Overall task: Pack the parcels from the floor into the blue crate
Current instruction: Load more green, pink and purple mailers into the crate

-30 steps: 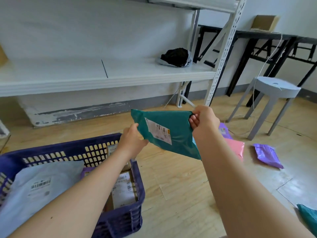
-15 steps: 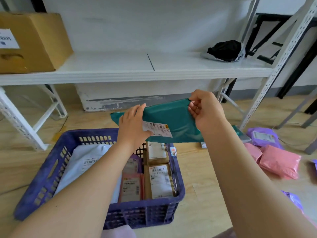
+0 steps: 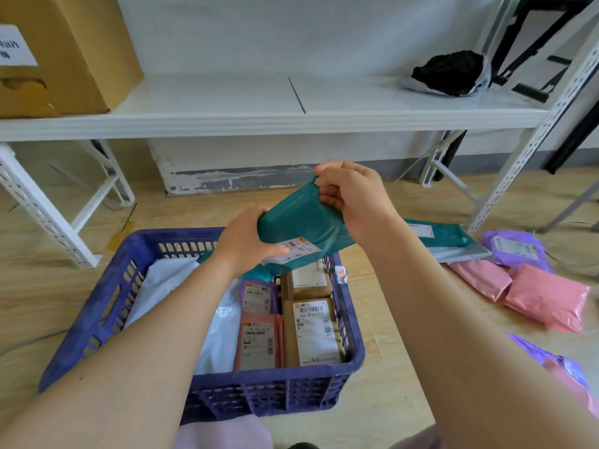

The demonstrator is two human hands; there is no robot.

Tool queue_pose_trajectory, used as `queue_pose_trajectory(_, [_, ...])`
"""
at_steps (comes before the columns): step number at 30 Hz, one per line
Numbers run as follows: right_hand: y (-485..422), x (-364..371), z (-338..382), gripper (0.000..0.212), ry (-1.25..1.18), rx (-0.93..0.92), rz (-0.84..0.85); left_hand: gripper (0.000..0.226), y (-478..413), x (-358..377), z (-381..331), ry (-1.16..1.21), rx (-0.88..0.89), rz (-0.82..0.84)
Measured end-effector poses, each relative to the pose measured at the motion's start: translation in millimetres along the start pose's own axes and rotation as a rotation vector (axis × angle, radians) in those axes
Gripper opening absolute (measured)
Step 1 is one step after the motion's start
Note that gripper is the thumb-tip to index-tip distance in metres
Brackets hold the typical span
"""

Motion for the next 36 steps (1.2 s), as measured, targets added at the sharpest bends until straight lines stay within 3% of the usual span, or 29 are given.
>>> queue_pose_trajectory(5, [-10,-26,4,0.028,0.292,-0.203,-0.130,0.047,6,-2,32,0.155,-0.187,0.016])
queue_pose_trajectory(12, [-15,-51,-62,0.049,0.513,-0.021,-0.140,0.056,18,9,64,0.290,-0.381,0.070])
queue_pose_trajectory(16, [-15,-54,-71,0.057,0.444,0.005,-0.205,0.054,14,11,76,0.369,-0.446,0.073])
queue_pose_trajectory(22, [-21,-41,-125,0.057,0.613,0.164,-0.043,0.039,11,30,99,0.772,-0.569,0.110])
queue_pose_trajectory(27, [-15,-24,-182,0.060,0.619,0.304,0.094,0.014,28,69,131,0.825,-0.657,0.179])
queue_pose_trajectory(31, [-12,-15,-213,0.062,0.712,0.350,0.172,0.035,40,98,161,0.811,-0.735,0.205])
queue_pose_trajectory(36, [-17,-4,-229,0.057,0.827,0.316,0.231,0.042,38,120,175,0.784,-0.767,0.242])
Point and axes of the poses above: each hand's wrist, its own y-axis away from the middle knuckle, its own x-axis out of the palm, z = x × y, the point moved 10 cm from there along -y, towards the middle knuckle, and after that the axes turned 12 degrees about -y, right-handed, at the moved point
